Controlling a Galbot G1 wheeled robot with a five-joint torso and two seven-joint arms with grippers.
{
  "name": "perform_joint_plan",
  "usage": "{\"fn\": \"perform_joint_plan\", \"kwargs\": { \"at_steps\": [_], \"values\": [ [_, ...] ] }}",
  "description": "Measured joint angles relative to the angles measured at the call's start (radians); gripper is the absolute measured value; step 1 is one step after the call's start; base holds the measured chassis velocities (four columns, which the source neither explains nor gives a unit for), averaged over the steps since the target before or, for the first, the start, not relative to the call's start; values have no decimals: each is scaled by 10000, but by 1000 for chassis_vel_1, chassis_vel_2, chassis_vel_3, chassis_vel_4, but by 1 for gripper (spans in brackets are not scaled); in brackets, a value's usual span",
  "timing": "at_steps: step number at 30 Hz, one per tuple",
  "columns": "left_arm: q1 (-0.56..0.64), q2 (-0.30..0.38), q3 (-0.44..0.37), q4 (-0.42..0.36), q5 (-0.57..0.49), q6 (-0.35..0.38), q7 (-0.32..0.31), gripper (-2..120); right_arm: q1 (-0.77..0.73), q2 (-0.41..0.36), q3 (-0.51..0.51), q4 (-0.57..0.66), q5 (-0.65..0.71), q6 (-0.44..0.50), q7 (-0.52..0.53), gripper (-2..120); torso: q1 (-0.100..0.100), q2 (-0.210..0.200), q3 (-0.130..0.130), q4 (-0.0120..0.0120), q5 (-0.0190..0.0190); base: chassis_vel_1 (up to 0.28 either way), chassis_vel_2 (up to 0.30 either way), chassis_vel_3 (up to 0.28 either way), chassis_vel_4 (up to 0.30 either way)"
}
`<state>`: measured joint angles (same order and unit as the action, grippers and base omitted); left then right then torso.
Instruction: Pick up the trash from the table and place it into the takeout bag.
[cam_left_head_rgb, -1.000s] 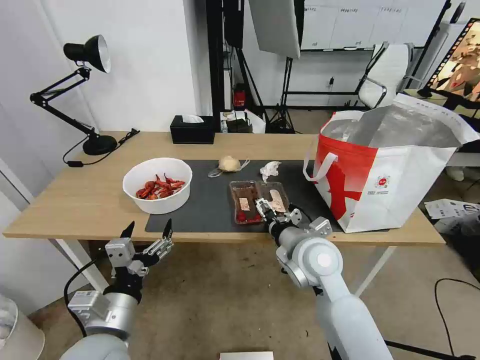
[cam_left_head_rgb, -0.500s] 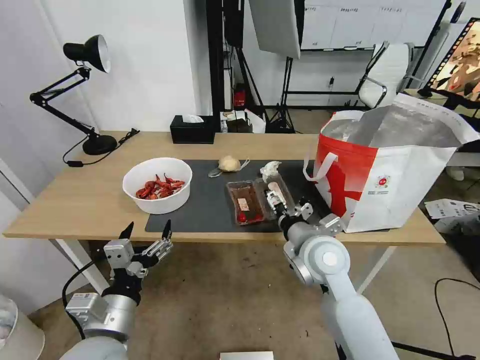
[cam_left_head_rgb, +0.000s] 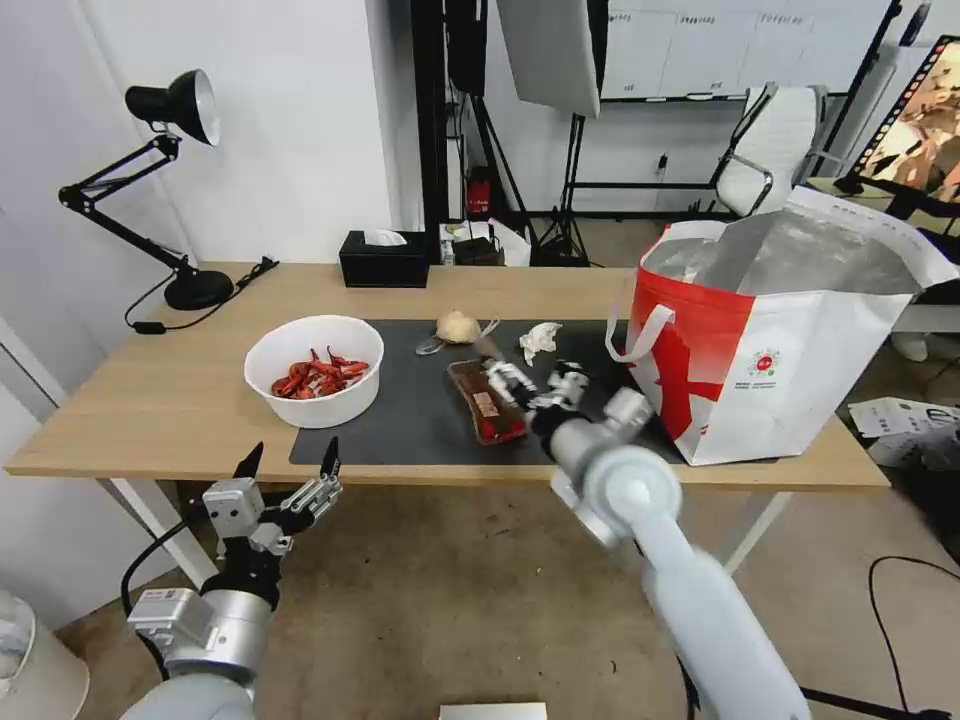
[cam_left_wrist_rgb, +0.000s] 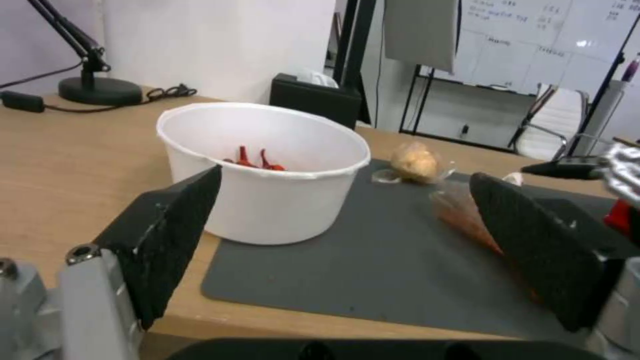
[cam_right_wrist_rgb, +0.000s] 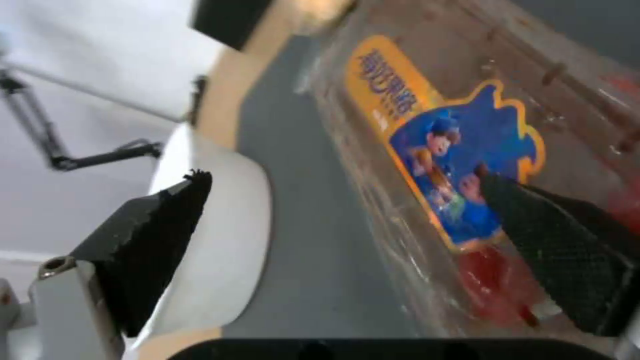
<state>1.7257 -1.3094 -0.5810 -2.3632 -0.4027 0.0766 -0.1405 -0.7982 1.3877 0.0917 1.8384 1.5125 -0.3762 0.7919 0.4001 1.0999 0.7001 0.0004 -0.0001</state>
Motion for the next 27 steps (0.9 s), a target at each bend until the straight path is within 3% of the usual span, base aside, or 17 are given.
{"fn": "perform_joint_plan", "kwargs": {
  "at_steps": [4,7,10,11,12,13,14,16,17,19,21,24,27],
  "values": [
    [69,3,-89,-10,3,-4,1,100,275,190,11,-89,488,112,788,100,0,0,0,-3,1,0,0,0,0],
    [90,6,-145,-18,-29,-7,-1,100,436,-17,-12,6,596,278,278,100,0,1,0,-3,1,0,0,0,0],
    [2,67,-134,-10,-93,-8,-5,100,1202,-651,-237,80,-196,165,-1165,100,-1,0,-1,-5,3,0,0,0,0],
    [2,67,-134,-10,-93,-8,-5,100,1202,-651,-237,80,-196,165,-1165,100,-1,0,-1,-5,3,0,0,0,0],
    [-72,113,-105,11,-119,-8,-6,100,1618,-984,-530,-104,-1019,38,-1725,100,-1,1,-2,-3,2,0,0,0,0],
    [-168,205,-64,23,-187,15,-11,100,2371,-1639,-1248,-637,-2685,-155,-2881,96,0,1,-1,-4,0,0,0,0,0],
    [-168,205,-64,23,-187,15,-11,100,2371,-1639,-1248,-637,-2685,-155,-2881,96,0,1,-1,-4,0,0,0,0,0],
    [-284,326,-15,8,-361,107,-12,100,3364,-2416,-2322,-1498,-4269,-410,-4814,88,0,0,0,-6,3,0,0,0,0],
    [-284,326,-15,8,-361,107,-12,100,3364,-2416,-2322,-1498,-4269,-410,-4814,88,0,0,0,-6,3,0,0,0,0],
    [-319,369,-15,-26,-506,155,-15,100,4448,-2952,-3491,-2599,-5344,-513,-6816,76,0,0,0,-5,3,0,0,0,0],
    [-329,377,-18,-28,-550,165,-15,100,4747,-3036,-3808,-2906,-5656,-525,-7306,75,0,0,0,-4,2,0,0,0,0],
    [-382,319,38,45,-662,244,-7,100,5763,-3020,-4733,-4059,-7075,-514,-8746,58,0,0,-1,-4,-1,0,0,0,0],
    [-393,205,109,75,-786,357,-6,100,5997,-2873,-4981,-4634,-7959,-359,-9426,49,0,0,0,-1,2,0,0,0,0]
  ]
}}
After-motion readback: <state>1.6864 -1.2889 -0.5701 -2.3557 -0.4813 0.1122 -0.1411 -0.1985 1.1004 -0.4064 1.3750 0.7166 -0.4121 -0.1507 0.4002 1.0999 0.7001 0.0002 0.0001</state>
